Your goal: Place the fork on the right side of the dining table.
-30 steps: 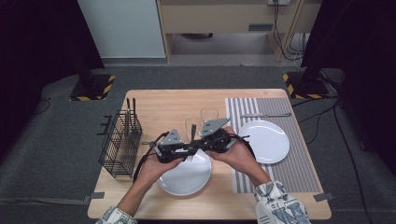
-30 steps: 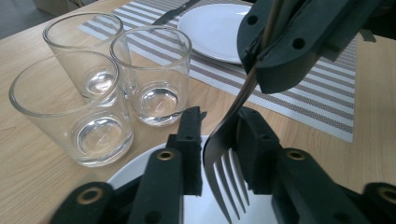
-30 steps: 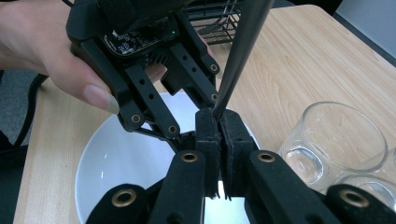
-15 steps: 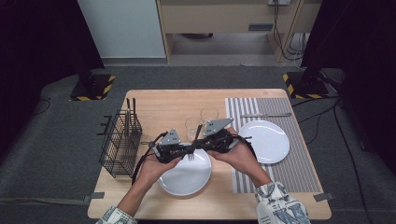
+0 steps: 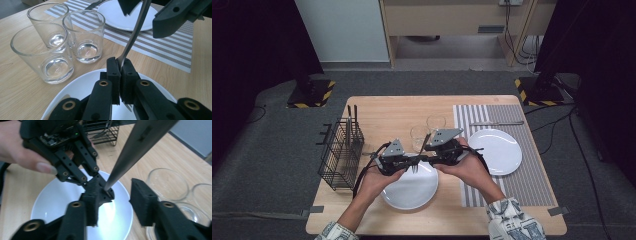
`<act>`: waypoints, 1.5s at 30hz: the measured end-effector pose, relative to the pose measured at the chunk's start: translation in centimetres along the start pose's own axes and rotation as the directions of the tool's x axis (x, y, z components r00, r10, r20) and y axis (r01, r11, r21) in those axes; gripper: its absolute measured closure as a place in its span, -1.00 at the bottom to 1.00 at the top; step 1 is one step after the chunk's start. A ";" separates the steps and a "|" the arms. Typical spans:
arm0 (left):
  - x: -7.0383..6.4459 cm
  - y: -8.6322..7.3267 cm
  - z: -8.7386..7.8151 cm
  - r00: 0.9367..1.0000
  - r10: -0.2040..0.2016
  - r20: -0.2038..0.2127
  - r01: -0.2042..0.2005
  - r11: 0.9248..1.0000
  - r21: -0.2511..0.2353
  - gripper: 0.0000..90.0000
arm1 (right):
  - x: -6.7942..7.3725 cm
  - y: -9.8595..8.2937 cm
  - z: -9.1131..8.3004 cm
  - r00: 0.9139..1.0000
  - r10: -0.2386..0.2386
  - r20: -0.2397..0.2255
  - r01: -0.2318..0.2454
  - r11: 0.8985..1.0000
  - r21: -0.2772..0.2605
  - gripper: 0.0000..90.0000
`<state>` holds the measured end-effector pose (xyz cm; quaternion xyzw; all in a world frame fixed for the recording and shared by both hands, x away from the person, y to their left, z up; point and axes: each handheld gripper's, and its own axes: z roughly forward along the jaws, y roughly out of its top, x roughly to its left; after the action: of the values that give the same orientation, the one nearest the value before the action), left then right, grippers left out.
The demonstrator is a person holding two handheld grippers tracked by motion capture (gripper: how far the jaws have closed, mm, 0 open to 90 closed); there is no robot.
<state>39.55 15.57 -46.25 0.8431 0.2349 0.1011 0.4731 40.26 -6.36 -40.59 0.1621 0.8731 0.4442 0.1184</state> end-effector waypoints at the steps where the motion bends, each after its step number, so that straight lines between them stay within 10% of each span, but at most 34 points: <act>1: 0.0 -0.1 0.0 1.000 0.004 0.001 -0.004 1.000 0.004 0.94 | 0.0 0.0 0.0 1.000 -0.001 0.005 0.001 1.000 -0.002 0.22; 18: 0.1 -0.4 0.1 1.000 0.010 -0.002 -0.010 1.000 0.028 0.94 | -0.3 1.1 -0.3 0.993 0.052 0.110 -0.048 0.998 -0.039 -0.40; 45: 0.1 -0.8 0.3 1.000 0.018 0.002 -0.018 0.998 0.052 0.95 | -1.4 1.1 -0.9 0.973 0.116 0.200 -0.101 0.992 -0.081 -0.44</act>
<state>39.48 15.74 -47.09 0.8573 0.2293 0.0985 0.4502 41.47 -6.96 -39.12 0.2502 0.8301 0.4613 0.1886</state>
